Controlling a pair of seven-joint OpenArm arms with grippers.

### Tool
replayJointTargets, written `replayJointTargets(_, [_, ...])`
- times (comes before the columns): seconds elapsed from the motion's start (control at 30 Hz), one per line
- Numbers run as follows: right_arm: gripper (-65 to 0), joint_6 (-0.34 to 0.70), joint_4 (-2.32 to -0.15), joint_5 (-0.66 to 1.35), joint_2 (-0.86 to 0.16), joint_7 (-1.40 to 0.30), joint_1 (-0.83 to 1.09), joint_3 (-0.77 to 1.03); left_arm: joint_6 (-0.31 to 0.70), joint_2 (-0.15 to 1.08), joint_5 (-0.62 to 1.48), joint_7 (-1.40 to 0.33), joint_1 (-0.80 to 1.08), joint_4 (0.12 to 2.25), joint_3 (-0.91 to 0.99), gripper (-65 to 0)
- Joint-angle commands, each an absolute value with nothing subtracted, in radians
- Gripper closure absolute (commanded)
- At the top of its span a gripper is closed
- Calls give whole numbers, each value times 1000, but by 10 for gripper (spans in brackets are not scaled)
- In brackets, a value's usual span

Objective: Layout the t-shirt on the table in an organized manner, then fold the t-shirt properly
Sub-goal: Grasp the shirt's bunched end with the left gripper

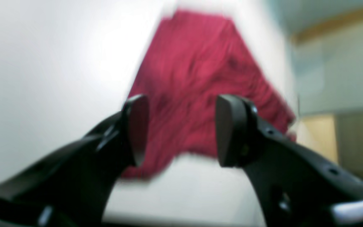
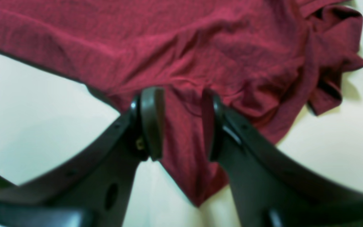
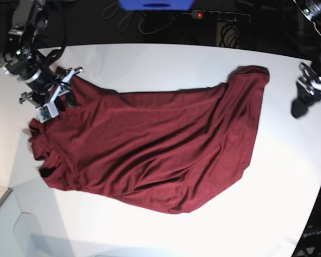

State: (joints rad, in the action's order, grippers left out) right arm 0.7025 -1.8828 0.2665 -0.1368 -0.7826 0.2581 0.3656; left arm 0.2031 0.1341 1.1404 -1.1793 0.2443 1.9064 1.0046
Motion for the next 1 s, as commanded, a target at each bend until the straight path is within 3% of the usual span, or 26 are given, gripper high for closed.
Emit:
replayJointTargets(0.0, [-208, 698, -1896, 277, -147, -762, 254, 371, 186, 151, 1158, -1168, 180, 1888, 1018, -330])
replayJointTargets(0.13, [-208, 698, -1896, 277, -143, -763, 255, 371, 185, 153, 1041, -1168, -67, 1679, 952, -330])
replayJointTargets(0.33, [-208, 698, -1897, 277, -148, -760, 274, 372, 186, 151, 670, -1075, -349, 1386, 760, -331])
replayJointTargets(0.63, [-208, 698, -1897, 277, -163, -763, 274, 377, 185, 162, 403, -576, -430, 1078, 340, -332])
replayJointTargets(0.97, [-208, 698, -1897, 277, -163, -762, 271, 377, 185, 162, 332, -384, -472, 797, 314, -332])
